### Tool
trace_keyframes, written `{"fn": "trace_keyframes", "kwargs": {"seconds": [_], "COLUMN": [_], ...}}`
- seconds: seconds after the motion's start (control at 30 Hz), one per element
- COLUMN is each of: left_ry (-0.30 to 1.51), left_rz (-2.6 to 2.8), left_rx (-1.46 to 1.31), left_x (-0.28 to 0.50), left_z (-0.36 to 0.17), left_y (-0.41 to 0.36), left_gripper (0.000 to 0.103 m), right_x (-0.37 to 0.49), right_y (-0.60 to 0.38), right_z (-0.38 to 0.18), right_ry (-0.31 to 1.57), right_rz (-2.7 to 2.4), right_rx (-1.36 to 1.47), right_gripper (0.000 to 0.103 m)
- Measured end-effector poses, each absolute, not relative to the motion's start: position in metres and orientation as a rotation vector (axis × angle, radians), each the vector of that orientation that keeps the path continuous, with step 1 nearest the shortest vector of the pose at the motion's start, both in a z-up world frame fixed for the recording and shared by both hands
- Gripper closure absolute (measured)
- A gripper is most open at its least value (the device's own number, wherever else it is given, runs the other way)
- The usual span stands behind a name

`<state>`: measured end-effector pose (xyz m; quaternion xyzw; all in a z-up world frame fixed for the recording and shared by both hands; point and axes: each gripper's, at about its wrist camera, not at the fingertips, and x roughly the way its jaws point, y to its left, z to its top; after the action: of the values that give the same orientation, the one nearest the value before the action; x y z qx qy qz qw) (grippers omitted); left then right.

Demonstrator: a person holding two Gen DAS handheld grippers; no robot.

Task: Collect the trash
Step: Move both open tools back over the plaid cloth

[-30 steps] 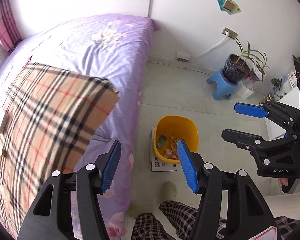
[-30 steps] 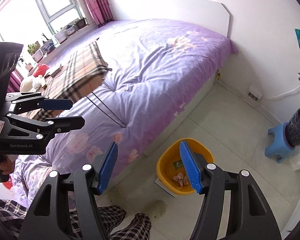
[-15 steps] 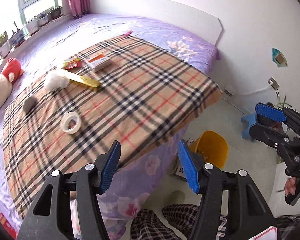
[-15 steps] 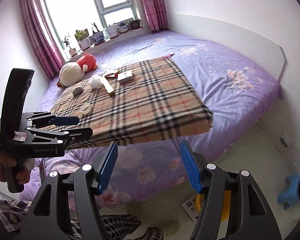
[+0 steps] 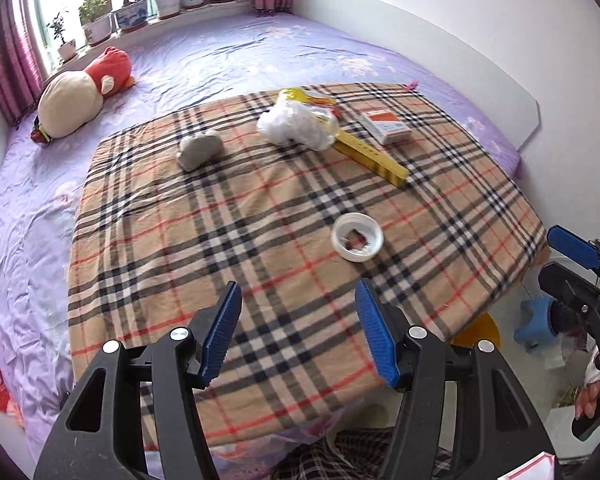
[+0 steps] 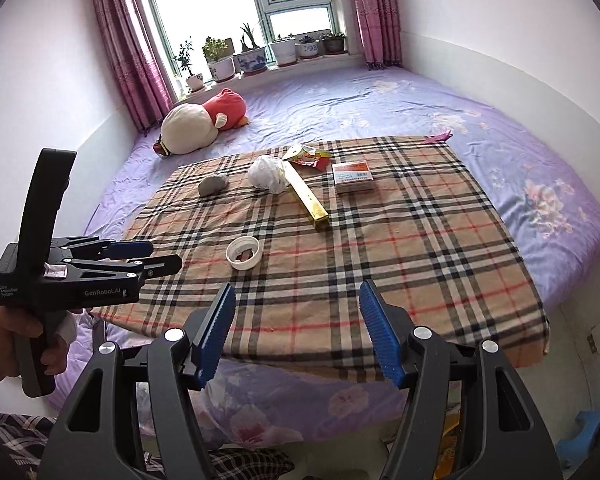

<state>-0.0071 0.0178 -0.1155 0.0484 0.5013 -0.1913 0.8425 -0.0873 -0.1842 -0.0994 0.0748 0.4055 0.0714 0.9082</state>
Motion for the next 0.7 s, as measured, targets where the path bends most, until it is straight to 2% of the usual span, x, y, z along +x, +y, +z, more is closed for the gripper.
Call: {"fn": "trace_keyframes", "kwargs": {"seconds": [0.33, 0.7], "left_ry": [1.078, 1.085], "left_rz": [-0.319, -0.318], "left_rx": [0.083, 0.125], "left_x": [0.075, 0.143], "left_z": [-0.143, -0.165], "left_y": [0.056, 0.054], "left_gripper": [0.044, 0.043], "right_x": [0.001, 0.064], "right_y": [-0.176, -0.171], "right_z": [-0.133, -0.172], "right_ry": [0.897, 0.980], "right_rz": [0.084, 0.085], "right_rx": [0.097, 0.025], "right_gripper": [0.038, 0.038]}}
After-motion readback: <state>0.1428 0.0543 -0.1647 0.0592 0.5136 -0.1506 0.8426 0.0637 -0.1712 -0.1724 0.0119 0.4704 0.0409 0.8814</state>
